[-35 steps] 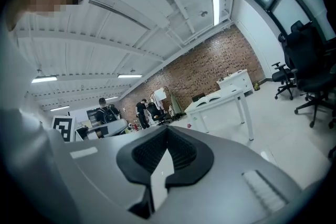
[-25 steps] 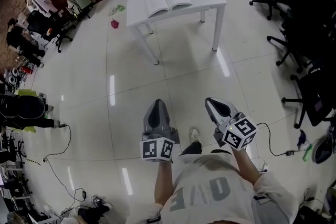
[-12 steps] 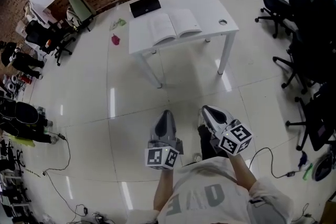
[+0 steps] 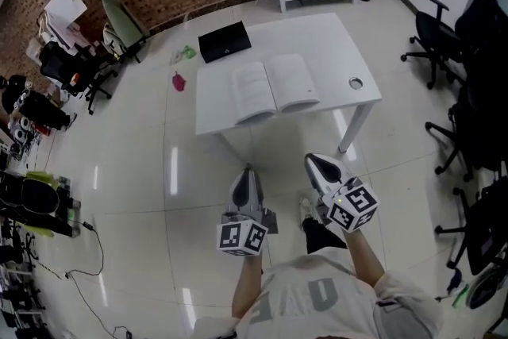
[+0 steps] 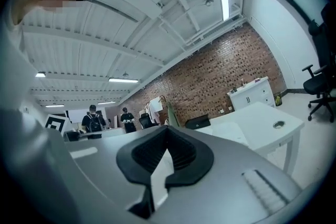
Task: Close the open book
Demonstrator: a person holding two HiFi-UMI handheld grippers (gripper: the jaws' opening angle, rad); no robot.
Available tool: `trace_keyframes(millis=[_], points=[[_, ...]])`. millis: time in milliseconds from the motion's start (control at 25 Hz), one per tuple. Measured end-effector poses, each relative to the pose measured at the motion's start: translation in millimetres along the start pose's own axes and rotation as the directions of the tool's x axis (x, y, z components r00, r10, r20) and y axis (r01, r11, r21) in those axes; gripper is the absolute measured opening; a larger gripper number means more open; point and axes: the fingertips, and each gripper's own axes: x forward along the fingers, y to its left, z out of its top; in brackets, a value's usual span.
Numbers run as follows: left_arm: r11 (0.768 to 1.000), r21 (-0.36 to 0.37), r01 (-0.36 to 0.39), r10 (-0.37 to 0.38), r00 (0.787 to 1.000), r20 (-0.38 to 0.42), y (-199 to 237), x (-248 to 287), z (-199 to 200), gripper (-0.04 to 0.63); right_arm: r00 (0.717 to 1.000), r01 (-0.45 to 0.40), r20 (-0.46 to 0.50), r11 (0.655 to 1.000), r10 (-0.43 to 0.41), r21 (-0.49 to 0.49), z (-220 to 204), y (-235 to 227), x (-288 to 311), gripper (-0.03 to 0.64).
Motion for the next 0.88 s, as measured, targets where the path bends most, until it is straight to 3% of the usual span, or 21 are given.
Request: trace_keyframes(millis=[200,360,480,640,760,840,880], points=[[0.998,0.046,0.031,-0.034,0.997,0.064,14,106,30,0.017,0.998,-0.059,0.01,0.998,0.059,-0.025,40,-44,76,0.005],[0.994,0.111,0.021,-0.029,0.997,0.071,24,152,43,0.017,0.998,-0.057,0.027,0.998,0.057,0.005,57,-68,121,0.005],[0.993,0.119,0.015,-0.029,0.994,0.11,38,179,51,0.017,0.998,-0.055,0.028,0.998,0.054,0.036,67,-79,150,0.005],[0.99,0.139,0.011,-0.019,0.998,0.056,49,212,43,0.017,0.994,-0.039,0.11,0.985,0.02,0.17,81,-106,167,-0.003],[0.988,0.151,0.019,-0.026,0.999,0.043,59,227,40,0.017,0.994,-0.024,0.108,0.989,0.008,0.148,74,-120,182,0.004],[0.988,0.154,0.022,-0.027,0.999,0.035,71,234,39,0.017,0.996,-0.035,0.091,0.988,0.022,0.149,65,-123,197,0.134],[0.988,0.155,0.021,-0.026,0.999,0.027,77,236,35,0.017,0.995,-0.04,0.092,0.983,0.024,0.18,59,-125,203,0.147]])
